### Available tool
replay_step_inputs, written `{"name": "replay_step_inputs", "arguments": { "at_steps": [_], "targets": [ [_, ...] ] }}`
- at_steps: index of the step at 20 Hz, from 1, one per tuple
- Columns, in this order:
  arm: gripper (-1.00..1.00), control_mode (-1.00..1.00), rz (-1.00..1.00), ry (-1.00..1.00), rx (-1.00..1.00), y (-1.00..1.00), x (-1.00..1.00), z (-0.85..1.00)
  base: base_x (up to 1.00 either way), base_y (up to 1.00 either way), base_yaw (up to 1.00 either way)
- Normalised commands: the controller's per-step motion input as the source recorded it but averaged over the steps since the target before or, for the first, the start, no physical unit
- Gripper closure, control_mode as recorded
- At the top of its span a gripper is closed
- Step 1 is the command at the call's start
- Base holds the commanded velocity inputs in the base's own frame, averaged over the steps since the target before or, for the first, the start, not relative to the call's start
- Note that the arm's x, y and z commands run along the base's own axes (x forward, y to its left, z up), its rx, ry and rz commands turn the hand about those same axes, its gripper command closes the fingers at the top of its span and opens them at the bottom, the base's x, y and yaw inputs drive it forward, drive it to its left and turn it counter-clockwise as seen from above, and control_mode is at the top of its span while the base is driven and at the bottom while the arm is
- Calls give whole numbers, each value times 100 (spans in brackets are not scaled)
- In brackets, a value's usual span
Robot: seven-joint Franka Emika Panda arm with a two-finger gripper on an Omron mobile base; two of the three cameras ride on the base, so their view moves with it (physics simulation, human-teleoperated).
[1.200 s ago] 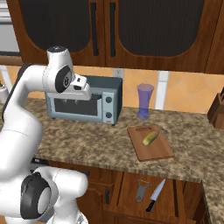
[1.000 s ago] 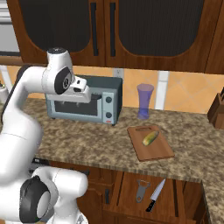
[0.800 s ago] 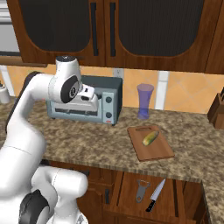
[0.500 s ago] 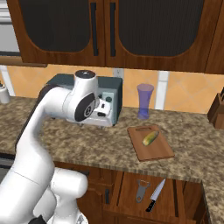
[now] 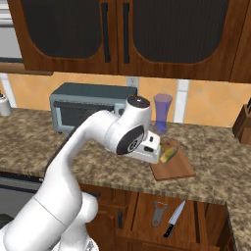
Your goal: Place the appropriate cutting tool for cutting the cucumber skin on the cutting board.
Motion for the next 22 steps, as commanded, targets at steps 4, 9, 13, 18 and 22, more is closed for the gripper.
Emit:
{"name": "replay_step_inputs", "arguments": {
  "at_steps": [4, 9, 13, 18, 22],
  "targets": [
    [-100, -100, -12, 20, 1, -97, -39, -50, 0, 0, 0],
    [-100, -100, -3, 1, 0, -79, -42, -63, 0, 0, 0],
    [-100, -100, 0, 0, 0, -46, -57, -60, 0, 0, 0],
    [-100, -100, 0, 6, 0, -5, -20, -42, 0, 0, 0],
    [-100, -100, 0, 14, 0, 0, 0, -39, 0, 0, 0]
  ]
}}
